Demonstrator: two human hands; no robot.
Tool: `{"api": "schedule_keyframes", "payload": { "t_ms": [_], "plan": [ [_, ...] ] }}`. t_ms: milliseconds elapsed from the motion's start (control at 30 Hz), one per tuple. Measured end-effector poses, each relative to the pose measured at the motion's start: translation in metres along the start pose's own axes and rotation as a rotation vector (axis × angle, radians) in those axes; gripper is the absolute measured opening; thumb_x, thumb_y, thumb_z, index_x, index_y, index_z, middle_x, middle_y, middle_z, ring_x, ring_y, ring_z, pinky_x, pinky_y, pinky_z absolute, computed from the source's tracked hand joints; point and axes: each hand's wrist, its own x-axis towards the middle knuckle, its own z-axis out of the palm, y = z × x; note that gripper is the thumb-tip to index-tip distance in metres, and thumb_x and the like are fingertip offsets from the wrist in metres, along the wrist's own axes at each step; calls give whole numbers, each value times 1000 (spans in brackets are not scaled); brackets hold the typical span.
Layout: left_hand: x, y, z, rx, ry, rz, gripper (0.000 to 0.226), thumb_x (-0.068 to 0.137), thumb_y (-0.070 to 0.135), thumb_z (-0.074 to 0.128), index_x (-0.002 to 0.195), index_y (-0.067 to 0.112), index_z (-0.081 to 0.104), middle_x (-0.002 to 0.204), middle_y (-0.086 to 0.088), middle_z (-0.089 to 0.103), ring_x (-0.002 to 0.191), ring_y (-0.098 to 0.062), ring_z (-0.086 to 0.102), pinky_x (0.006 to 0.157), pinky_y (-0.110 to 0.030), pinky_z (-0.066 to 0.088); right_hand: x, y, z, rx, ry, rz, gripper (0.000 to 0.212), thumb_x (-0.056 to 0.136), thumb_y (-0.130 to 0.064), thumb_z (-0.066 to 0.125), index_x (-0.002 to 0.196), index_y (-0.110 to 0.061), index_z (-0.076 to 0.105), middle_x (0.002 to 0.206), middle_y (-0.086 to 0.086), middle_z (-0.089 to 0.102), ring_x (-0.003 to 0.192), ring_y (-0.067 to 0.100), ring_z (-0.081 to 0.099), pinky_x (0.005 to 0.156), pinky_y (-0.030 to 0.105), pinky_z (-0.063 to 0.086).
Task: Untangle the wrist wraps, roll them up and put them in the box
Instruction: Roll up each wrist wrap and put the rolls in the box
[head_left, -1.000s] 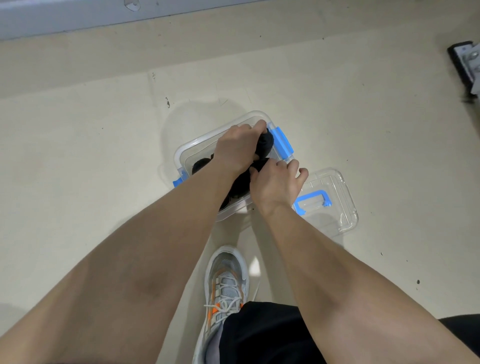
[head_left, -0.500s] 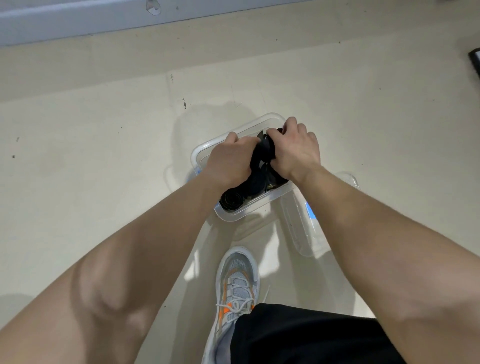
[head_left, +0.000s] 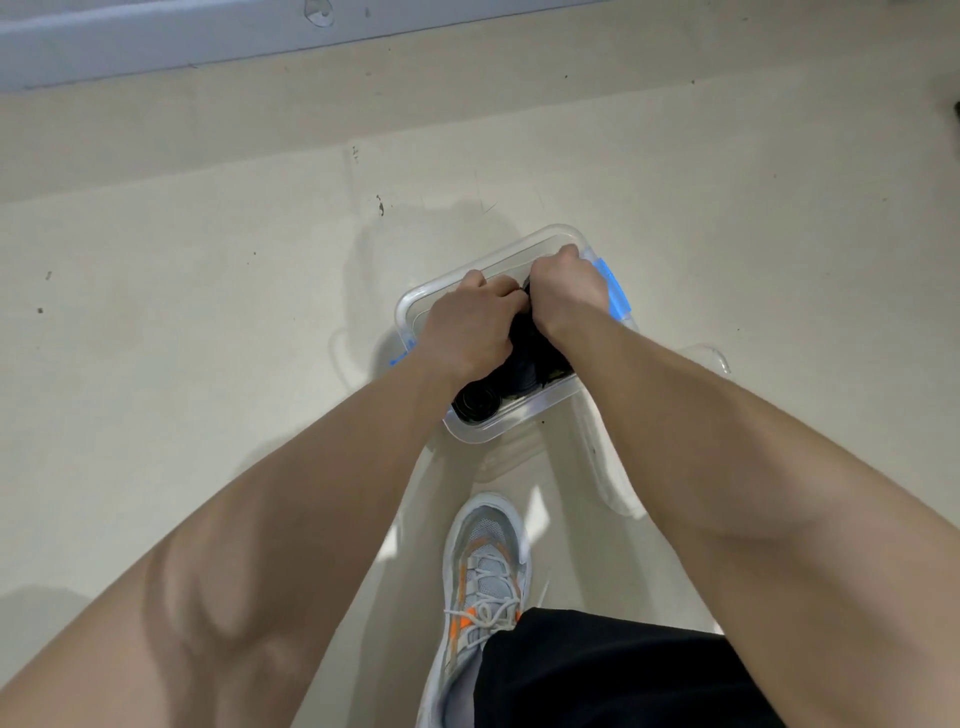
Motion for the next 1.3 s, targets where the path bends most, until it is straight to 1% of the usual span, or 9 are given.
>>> {"api": "schedule_keyframes", "payload": {
  "t_ms": [167, 300, 400, 500, 567, 767, 967, 1133, 1300],
  "plan": [
    [-8, -10, 4, -131, -89, 14, 55, 94, 11, 48, 145, 30, 55, 155, 16, 44, 130, -24, 39, 92, -43, 51, -13, 17, 14, 161, 76, 16, 18, 92, 3, 59, 110, -1, 62, 121, 20, 56, 100, 39, 65, 67, 36, 41],
    [-37, -7, -3, -203, 96, -33, 42, 92, 14, 55, 132, 21, 66, 141, 3, 58, 130, -28, 48, 97, -42, 49, -42, 24, 26, 319, 229, -13, 27, 88, -4, 51, 113, -6, 61, 119, 14, 56, 106, 39, 56, 74, 41, 43],
    [-70, -1, -6, -212, 314, -337, 38, 88, 26, 68, 125, 19, 61, 130, -7, 53, 122, -31, 47, 95, -41, 46, -62, 31, 28, 326, 350, 204, 53, 81, -12, 54, 134, -12, 52, 137, 14, 47, 118, 39, 46, 93, 46, 38],
    [-97, 1, 2, -480, 166, -727, 71, 81, 38, 78, 136, 16, 39, 131, -8, 38, 116, -30, 46, 89, -43, 48, -76, 36, 34, 550, 120, 394, 71, 87, -18, 56, 152, -11, 28, 149, 15, 36, 126, 41, 43, 102, 47, 38],
    [-108, -3, 7, -650, 32, -813, 78, 82, 38, 77, 138, 16, 28, 125, -7, 34, 105, -30, 53, 84, -43, 51, -82, 32, 37, 688, 46, 408, 74, 89, -18, 55, 154, -8, 22, 150, 15, 34, 123, 43, 47, 99, 45, 42],
    [-122, -35, -16, -733, 257, -913, 48, 92, 19, 66, 134, 14, 44, 130, -10, 46, 96, -32, 57, 80, -35, 43, -109, -12, 34, 816, 33, 401, 76, 89, -20, 54, 156, -7, 21, 150, 13, 38, 115, 39, 58, 83, 35, 39],
    [-136, -83, -40, -579, 172, -935, 49, 96, 24, 60, 140, 6, 48, 137, -14, 55, 121, -33, 57, 83, -34, 40, -125, -64, 26, 870, 6, 242, 68, 93, -23, 54, 153, -4, 28, 146, 14, 46, 122, 34, 55, 91, 38, 43],
    [-153, -91, -45, -444, 136, -979, 47, 95, 27, 59, 136, 5, 49, 138, -16, 52, 126, -41, 50, 95, -44, 45, -125, -70, 18, 944, -168, 42, 47, 94, -25, 54, 138, -12, 41, 135, 10, 52, 102, 26, 55, 81, 35, 41],
    [-149, -17, -40, -464, 315, -712, 42, 90, 14, 55, 131, 18, 57, 137, -3, 49, 125, -25, 45, 91, -36, 42, -136, -30, 25, 959, -135, 155, 60, 99, -27, 51, 154, -17, 32, 151, 7, 34, 123, 28, 55, 98, 38, 45]
  ]
}}
